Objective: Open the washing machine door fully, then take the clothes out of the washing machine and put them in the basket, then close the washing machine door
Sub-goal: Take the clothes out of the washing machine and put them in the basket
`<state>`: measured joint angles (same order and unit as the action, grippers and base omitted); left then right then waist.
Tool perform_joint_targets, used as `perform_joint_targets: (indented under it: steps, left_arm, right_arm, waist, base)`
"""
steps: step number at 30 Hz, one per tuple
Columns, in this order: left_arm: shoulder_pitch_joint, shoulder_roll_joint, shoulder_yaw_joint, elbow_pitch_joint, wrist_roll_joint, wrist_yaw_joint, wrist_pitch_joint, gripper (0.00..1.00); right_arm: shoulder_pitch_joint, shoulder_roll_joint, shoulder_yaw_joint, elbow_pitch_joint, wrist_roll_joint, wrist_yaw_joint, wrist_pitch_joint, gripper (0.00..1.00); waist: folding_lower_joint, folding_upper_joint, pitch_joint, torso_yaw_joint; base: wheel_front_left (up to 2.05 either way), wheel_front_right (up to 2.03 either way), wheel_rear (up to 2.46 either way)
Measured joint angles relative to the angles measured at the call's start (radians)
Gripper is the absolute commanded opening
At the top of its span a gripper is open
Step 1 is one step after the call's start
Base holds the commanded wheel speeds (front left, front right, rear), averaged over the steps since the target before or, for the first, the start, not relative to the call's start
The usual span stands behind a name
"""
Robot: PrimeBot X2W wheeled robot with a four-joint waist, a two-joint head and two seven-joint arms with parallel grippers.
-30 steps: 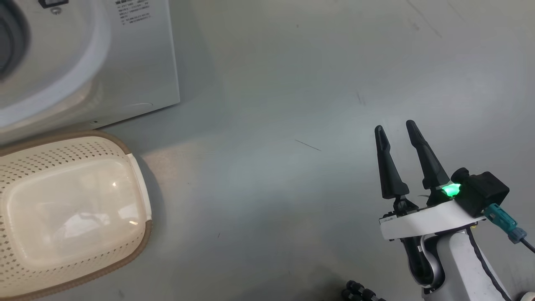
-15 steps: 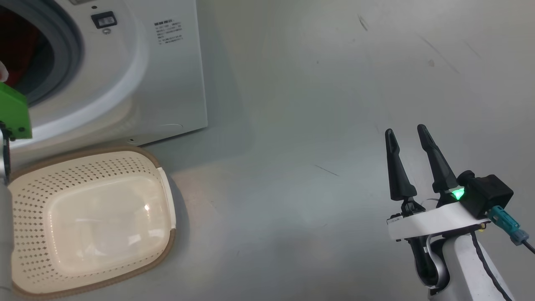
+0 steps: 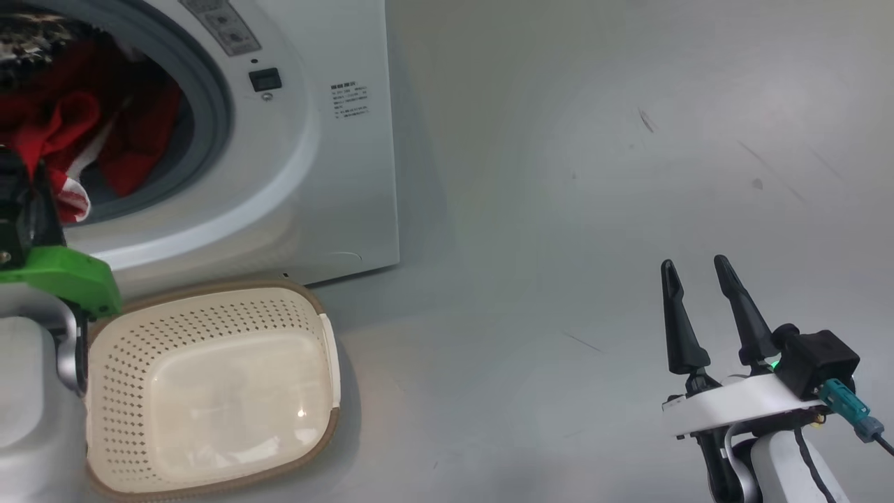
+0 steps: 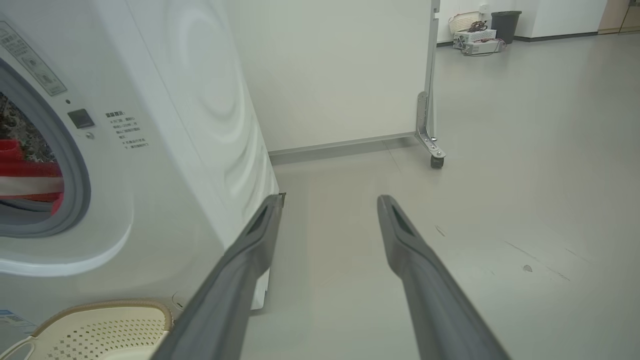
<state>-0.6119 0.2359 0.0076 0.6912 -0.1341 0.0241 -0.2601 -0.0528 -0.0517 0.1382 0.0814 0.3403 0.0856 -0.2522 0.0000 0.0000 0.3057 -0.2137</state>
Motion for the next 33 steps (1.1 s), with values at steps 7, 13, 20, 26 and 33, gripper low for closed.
perform_joint_targets:
  steps: [7, 13, 20, 26, 33]
  left_arm:
    - [0.092, -0.028, 0.007, -0.098, -0.006, 0.0, -0.001, 0.0]
    - [0.115, -0.03, 0.013, -0.342, 0.011, 0.011, 0.003, 0.0]
    - [0.151, -0.033, 0.025, -0.586, 0.035, 0.015, 0.003, 0.0]
    - [0.189, -0.042, 0.029, -0.721, 0.048, 0.023, 0.002, 0.0]
    - [0.286, -0.059, 0.025, -0.741, 0.048, 0.022, 0.002, 0.0]
  right_arm:
    - [0.048, -0.007, -0.005, 0.001, -0.008, 0.0, 0.0, 1.0]
    - [0.065, -0.008, -0.004, -0.004, -0.01, 0.001, 0.0, 1.0]
    - [0.083, -0.008, -0.005, -0.011, -0.017, 0.001, 0.0, 1.0]
    - [0.087, -0.008, 0.003, -0.011, -0.019, 0.006, 0.0, 1.0]
    - [0.094, -0.008, 0.01, -0.011, -0.019, 0.01, 0.0, 1.0]
  waist:
    - [0.0, 0.0, -0.068, 0.046]
    - [0.0, 0.0, -0.105, 0.085]
    - [0.0, 0.0, -0.132, 0.115]
    - [0.0, 0.0, -0.145, 0.127]
    - [0.0, 0.0, -0.15, 0.127]
  base:
    - [0.0, 0.0, 0.0]
    - [0.0, 0.0, 0.0]
    - [0.0, 0.0, 0.0]
    - [0.0, 0.0, 0.0]
    - [0.0, 0.0, 0.0]
